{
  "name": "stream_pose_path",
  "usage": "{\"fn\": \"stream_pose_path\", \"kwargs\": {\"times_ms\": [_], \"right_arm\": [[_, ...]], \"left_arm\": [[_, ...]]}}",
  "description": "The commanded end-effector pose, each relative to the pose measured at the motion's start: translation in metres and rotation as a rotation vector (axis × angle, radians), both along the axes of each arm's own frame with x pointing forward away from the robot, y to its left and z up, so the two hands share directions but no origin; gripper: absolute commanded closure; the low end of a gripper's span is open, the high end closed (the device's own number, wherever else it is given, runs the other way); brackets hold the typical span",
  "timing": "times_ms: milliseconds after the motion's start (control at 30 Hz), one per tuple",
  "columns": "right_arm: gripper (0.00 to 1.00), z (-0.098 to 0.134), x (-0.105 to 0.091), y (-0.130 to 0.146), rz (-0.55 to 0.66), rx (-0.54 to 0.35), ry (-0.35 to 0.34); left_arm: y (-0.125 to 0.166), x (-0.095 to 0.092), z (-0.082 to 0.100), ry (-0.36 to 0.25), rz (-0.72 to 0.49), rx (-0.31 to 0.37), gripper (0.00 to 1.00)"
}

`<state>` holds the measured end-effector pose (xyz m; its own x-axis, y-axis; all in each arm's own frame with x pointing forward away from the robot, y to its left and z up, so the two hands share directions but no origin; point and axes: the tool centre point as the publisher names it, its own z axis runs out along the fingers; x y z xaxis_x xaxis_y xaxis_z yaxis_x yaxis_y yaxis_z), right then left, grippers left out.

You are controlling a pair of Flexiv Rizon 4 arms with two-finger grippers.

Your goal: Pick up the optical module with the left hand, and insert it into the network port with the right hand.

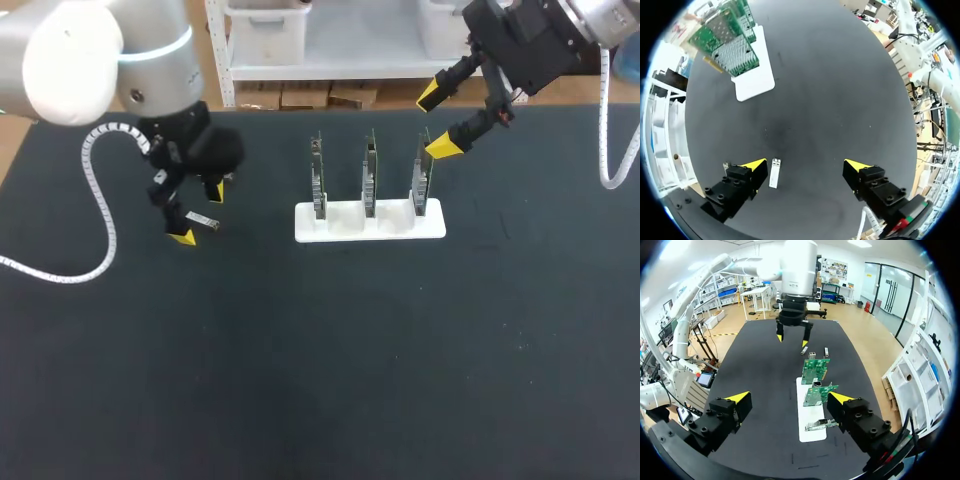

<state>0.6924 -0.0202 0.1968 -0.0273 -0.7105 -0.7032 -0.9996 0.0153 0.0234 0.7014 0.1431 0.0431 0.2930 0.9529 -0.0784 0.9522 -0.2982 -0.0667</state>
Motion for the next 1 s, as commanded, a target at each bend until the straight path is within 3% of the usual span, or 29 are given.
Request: {"fn": "stream_pose_path", "kwargs": {"times_ms": [33,667,800,1000], "right_arm": [[0.00,-0.001,0.001,0.000,0.002,0.002,0.000],[0.00,-0.001,0.001,0.000,0.002,0.002,0.000],[0.00,-0.001,0.001,0.000,0.002,0.002,0.000],[0.00,-0.001,0.001,0.000,0.002,0.002,0.000]], "left_arm": [[0.002,0.002,-0.002,0.012,0.001,0.006,0.00],[-0.001,0.000,-0.001,0.024,0.001,0.000,0.00],[0.001,-0.005,0.004,-0.028,-0.016,0.064,0.00],[0.013,-0.016,-0.001,0.005,-0.011,0.086,0.00]]}}
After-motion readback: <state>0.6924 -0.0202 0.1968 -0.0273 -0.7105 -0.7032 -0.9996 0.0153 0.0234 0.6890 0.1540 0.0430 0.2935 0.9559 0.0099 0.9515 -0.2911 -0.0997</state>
